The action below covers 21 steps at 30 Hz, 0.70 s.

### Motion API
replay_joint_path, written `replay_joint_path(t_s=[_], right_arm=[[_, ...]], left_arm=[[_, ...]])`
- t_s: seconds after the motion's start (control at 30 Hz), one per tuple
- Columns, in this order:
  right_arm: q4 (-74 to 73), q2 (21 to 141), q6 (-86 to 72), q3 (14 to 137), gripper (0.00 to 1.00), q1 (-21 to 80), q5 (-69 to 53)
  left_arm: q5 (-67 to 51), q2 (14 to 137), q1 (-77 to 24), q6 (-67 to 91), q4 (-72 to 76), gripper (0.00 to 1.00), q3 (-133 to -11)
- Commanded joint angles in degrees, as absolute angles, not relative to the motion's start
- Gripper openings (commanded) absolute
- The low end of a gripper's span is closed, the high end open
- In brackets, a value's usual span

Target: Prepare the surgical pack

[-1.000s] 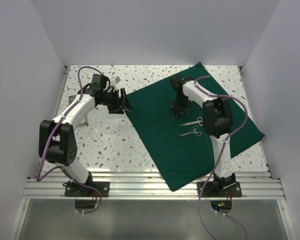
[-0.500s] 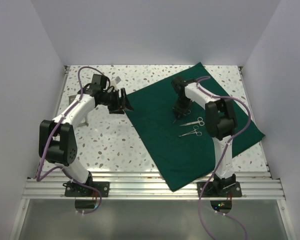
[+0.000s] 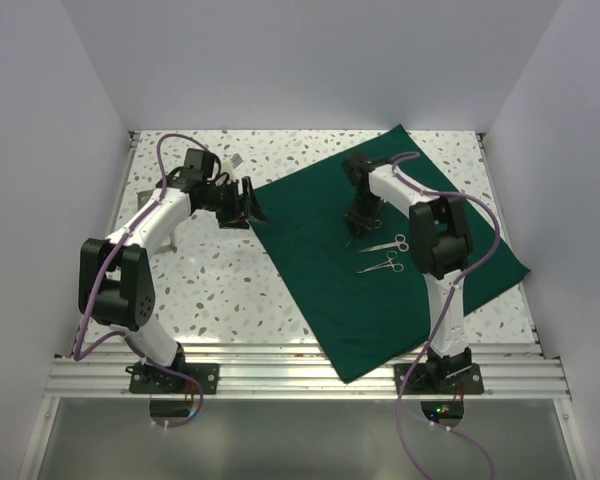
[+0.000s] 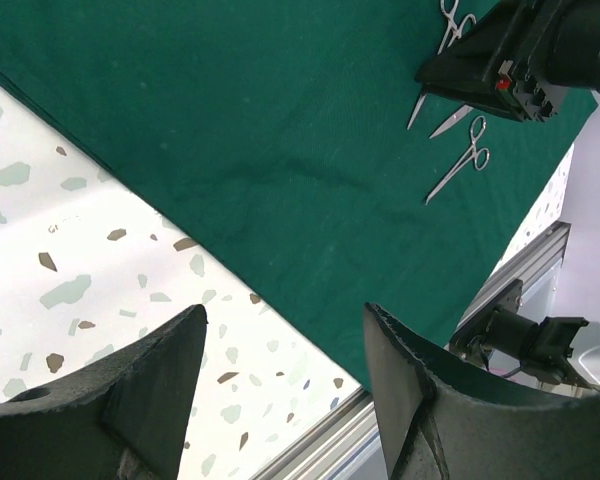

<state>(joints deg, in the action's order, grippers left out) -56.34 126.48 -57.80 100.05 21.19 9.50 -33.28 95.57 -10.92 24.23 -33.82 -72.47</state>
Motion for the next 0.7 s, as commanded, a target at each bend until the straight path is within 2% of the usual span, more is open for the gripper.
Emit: replay_joint_path(t_s=[0.0,0.1,0.2,0.23,0.47,0.67], right_arm=[[-55.1,129.1,-59.5,98.5,0.28,20.9,11.2],[-53.6,128.7,-59.6,95.8,0.17,20.9,11.2],[-53.4,128.1,-58.3,95.9,0.01,20.9,11.1],[-54.1,127.6,-57.7,96.9,0.0,20.9,11.0],[-57.6,123.6,-51.7,102.8,0.0,20.9,10.4],[-52.0,118.2,-42.3,101.4,0.0,20.9,-1.6]], left_arm=[[-34.9,95.5,-11.0,22.7,-32.5,0.67,-72.4],[-34.9,95.4,-11.0,22.8,-32.5,0.67,-72.3],[-35.2,95.3,-11.0,23.1,-32.4,0.68,-71.9],[-35.3,95.2,-11.0,23.3,-32.3,0.68,-71.7],[-35.8,94.7,-11.0,24.6,-32.1,0.68,-71.5],[-40.8,95.1,-10.9,28.4,-28.6,0.7,-71.5]])
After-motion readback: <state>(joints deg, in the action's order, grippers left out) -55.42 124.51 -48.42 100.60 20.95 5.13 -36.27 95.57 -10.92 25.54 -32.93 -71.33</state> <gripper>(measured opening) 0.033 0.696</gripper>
